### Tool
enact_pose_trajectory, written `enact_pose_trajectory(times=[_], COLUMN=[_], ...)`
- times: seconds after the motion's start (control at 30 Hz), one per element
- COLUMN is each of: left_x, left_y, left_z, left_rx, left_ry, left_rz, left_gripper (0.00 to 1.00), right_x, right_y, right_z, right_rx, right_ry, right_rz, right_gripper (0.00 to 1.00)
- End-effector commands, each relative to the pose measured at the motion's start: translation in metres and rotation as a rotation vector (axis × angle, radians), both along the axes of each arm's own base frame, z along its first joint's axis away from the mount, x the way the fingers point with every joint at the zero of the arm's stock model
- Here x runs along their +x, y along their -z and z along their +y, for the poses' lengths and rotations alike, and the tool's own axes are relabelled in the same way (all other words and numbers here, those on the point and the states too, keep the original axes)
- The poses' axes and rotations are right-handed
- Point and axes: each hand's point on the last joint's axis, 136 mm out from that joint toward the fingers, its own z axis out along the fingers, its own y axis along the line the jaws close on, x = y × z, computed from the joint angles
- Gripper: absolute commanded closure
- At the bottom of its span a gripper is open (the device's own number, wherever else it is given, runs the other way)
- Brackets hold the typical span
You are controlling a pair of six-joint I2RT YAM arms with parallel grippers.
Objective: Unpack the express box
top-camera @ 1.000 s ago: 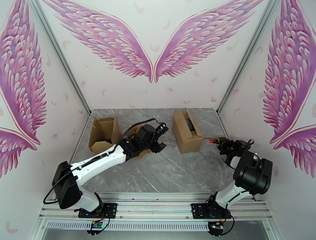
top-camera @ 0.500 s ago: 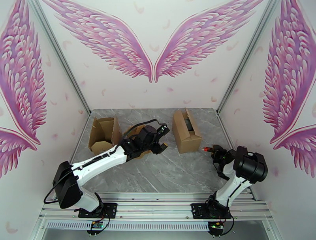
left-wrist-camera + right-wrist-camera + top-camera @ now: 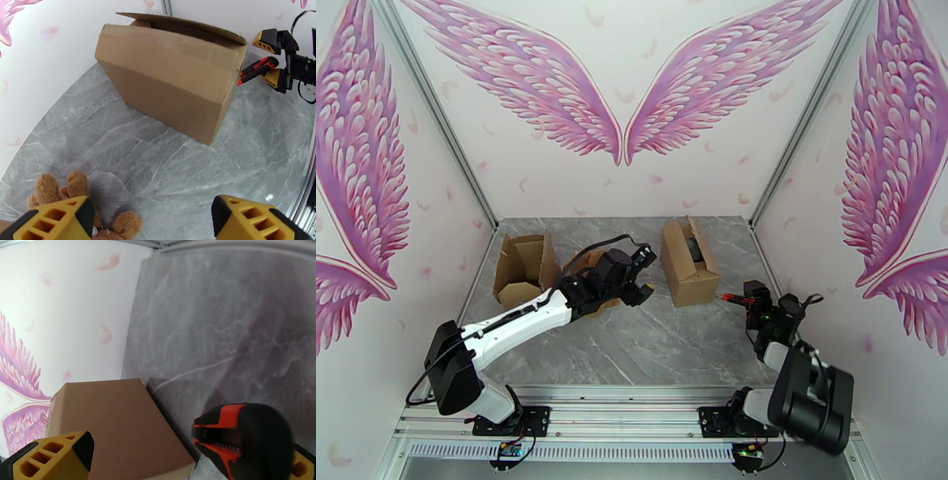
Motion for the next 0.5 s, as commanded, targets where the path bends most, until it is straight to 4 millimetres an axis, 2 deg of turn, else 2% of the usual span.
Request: enact_pose_trajectory(times=[0.0, 0.13, 0.23, 0.33, 0.4, 0.47], left_x=[0.005, 0.011, 0.016, 0.022, 0.027, 0.031], left_y=[-0.019, -0.024, -0.028, -0.033, -0.034, -0.034], left_z=[-0.011, -0.014, -0.012, -0.008, -0.008, -0.01], left_rx=[-0.07, -0.089, -0.108, -0.147, -0.173, -0.192], left_ry=[-0.025, -0.062, -0.104, -0.16, -0.187, -0.204], left_rz=[0.013, 0.033, 0.052, 0.087, 0.114, 0.134], left_gripper=[0.16, 0.16, 0.15, 0.15, 0.15, 0.15], right_x=[-0.021, -0.008, 0.002, 0.014, 0.022, 0.03], right_y=[0.005, -0.008, -0.035, -0.075, -0.09, -0.095], right_z=[-0.002, 0.016, 0.032, 0.065, 0.088, 0.102], right_rx=[-0.154, -0.118, -0.183, -0.392, -0.488, -0.505], right_ry=[-0.009, -0.138, -0.214, -0.345, -0.429, -0.48], right_rz=[0.162, 0.139, 0.096, 0.108, 0.132, 0.13], right_gripper=[0.01, 0.01, 0.01, 0.01, 0.01, 0.0])
